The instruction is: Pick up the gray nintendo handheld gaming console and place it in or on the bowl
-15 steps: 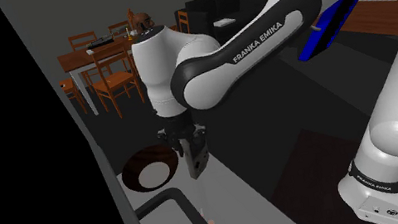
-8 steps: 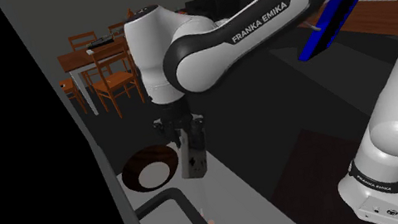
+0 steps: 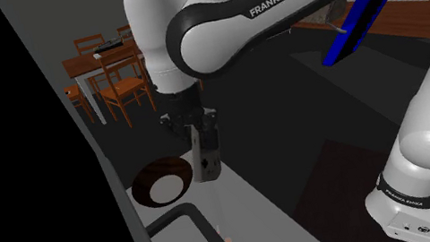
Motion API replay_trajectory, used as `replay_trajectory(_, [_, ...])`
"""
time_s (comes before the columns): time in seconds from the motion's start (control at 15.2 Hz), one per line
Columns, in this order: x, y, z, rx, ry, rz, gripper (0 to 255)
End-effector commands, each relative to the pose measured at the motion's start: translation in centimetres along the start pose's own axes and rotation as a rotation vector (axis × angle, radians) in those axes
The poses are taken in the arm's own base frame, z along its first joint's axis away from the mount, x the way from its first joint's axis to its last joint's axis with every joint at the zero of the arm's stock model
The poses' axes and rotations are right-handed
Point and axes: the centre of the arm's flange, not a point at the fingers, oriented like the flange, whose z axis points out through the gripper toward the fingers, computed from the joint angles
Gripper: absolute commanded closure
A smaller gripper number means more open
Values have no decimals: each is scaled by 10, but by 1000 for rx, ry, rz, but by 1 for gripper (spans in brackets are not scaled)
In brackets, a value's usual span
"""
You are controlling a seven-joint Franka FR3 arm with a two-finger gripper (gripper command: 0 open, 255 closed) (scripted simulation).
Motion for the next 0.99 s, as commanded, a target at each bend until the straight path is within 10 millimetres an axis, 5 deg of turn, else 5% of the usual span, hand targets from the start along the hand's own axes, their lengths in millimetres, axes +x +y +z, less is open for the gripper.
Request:
replay_trajectory(0.0, [0,1,-10,0,0,0,255])
replay_trajectory(0.33, [2,2,-35,0,0,0,255])
replay_trajectory(0.92, [-12,-112,-65,0,0,0,255])
